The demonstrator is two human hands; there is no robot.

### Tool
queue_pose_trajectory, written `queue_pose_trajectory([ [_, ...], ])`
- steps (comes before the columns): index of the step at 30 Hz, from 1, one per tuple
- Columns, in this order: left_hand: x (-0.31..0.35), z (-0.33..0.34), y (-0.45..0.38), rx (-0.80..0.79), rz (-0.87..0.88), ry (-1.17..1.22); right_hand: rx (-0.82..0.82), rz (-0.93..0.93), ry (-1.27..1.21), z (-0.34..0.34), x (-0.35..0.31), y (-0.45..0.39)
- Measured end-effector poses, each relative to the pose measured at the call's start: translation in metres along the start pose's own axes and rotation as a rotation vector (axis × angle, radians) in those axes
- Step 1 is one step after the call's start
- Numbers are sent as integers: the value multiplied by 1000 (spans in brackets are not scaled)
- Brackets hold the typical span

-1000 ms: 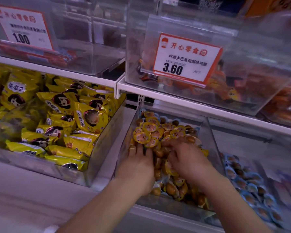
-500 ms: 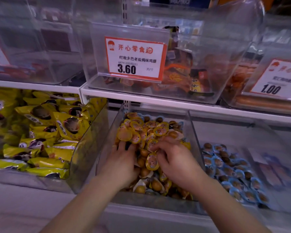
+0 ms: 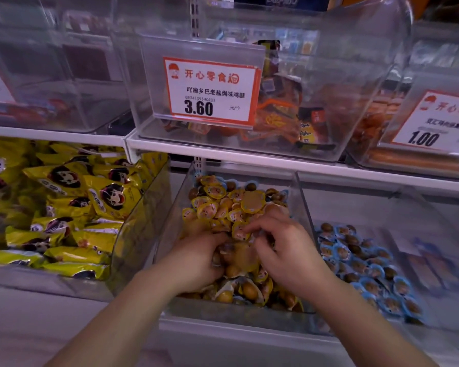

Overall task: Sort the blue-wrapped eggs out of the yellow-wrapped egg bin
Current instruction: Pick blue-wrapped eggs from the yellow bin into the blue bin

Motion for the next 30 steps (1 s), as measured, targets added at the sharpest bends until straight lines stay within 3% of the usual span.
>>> queue_pose_trajectory([
  [4,-2,-11,0,188,-33,174,7,20,-27,-1,5,-3],
  [7,-6,-33,0,497,-185,552,15,166,-211,-4,11,-9],
  [9,-3,-41,2,613,-288,932,18,303,-419,-6,15,-10],
  [12,13,-34,0,511,-332,1518,8,531,-642,-2,19,-7],
  [15,31,-23,1,385,-356,1779,-74,744,-1023,13,20,-1],
  [17,36,-18,0,367,-347,1824,-169,798,-1204,21,16,2],
  [23,48,-16,2,412,-264,1826,-400,679,-1222,29,2,3],
  [30,49,-21,8,593,-327,1387,-211,744,-1204,41,7,4],
])
Point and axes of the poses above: each hand's wrist, its own y-axis away from the middle knuckle, its own z-axis out of the palm, x = y × z, the point moved 5 cm from there along -y, towards the middle knuckle, and after that the axes turned 10 degrees about z, right-handed, at the moved point
